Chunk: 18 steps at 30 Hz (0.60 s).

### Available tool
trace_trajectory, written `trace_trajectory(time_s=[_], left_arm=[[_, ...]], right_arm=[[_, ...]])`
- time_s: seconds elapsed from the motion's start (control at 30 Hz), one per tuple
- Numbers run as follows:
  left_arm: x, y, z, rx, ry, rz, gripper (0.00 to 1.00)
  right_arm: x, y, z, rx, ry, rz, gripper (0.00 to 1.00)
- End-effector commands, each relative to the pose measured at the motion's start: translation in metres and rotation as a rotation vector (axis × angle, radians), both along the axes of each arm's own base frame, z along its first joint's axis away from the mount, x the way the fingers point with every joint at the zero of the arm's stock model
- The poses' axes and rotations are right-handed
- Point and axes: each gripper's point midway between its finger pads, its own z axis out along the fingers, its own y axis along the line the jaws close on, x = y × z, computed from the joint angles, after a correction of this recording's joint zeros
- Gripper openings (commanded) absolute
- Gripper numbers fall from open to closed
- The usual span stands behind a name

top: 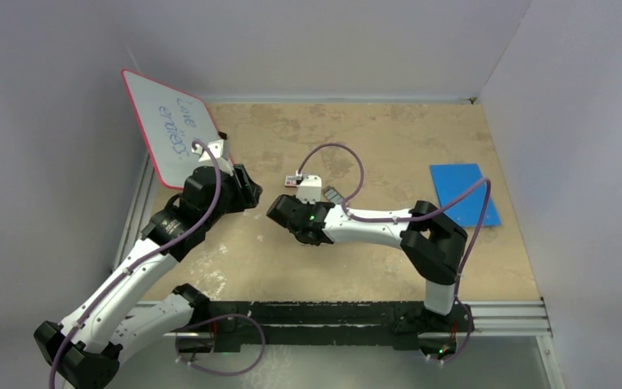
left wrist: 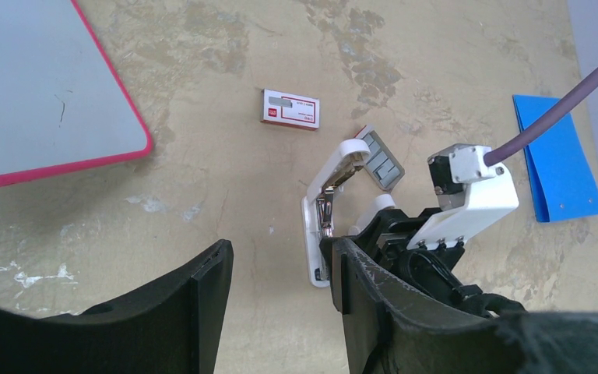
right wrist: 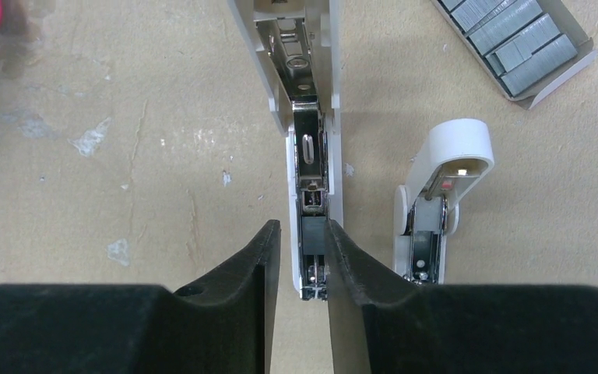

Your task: Load the staples into the stapler

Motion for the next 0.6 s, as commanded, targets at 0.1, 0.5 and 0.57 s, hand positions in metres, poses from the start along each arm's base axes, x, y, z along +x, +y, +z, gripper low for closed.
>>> trace_trajectory(time_s=[0.1, 0.5, 0.57], left_arm=[[0.004, 0.001, 0.008, -0.018, -0.026, 0.016, 0.5], [0.004, -0.003, 0.004, -0.021, -0.012, -0.005, 0.5], [0.004, -0.004, 0.003, -0.021, -0.009, -0.009, 0.5]], right_arm=[[0.01, -0.007, 0.053, 0.099, -0.104, -0.093, 0.29], [0.037, -0.084, 0.06, 0.104, -0.1, -0.202, 0.36], [0.046, -0.094, 0.062, 0.125, -0.104, -0.212, 0.36]])
